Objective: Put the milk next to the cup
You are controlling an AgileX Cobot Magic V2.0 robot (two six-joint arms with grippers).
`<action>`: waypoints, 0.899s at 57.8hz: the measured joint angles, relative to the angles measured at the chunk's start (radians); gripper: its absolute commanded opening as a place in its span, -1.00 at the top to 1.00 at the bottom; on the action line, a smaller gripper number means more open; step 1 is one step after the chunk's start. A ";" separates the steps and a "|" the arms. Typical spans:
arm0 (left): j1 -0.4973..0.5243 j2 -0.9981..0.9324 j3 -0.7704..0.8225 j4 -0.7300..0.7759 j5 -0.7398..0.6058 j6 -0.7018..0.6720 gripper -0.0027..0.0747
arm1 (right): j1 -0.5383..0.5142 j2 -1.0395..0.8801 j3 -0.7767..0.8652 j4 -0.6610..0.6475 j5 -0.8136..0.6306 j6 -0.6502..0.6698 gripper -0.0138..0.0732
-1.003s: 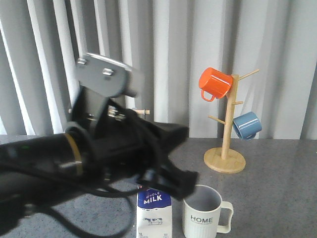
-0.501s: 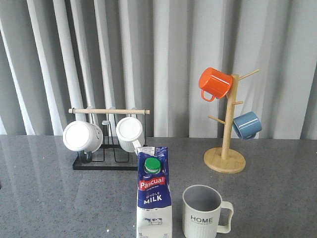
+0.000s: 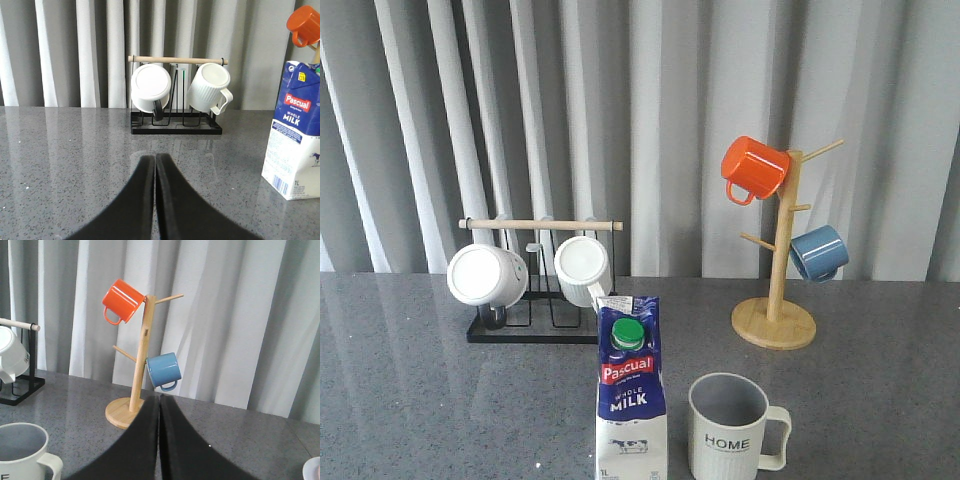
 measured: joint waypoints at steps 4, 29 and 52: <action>0.009 -0.049 0.038 0.000 0.000 0.000 0.95 | 0.000 0.000 0.000 0.000 0.000 0.000 0.70; 0.070 -0.165 0.096 -0.034 0.068 0.022 0.95 | 0.000 0.000 0.000 0.000 0.000 0.000 0.70; 0.070 -0.165 0.096 -0.037 0.082 0.024 0.95 | 0.000 0.000 0.000 0.000 0.000 0.000 0.70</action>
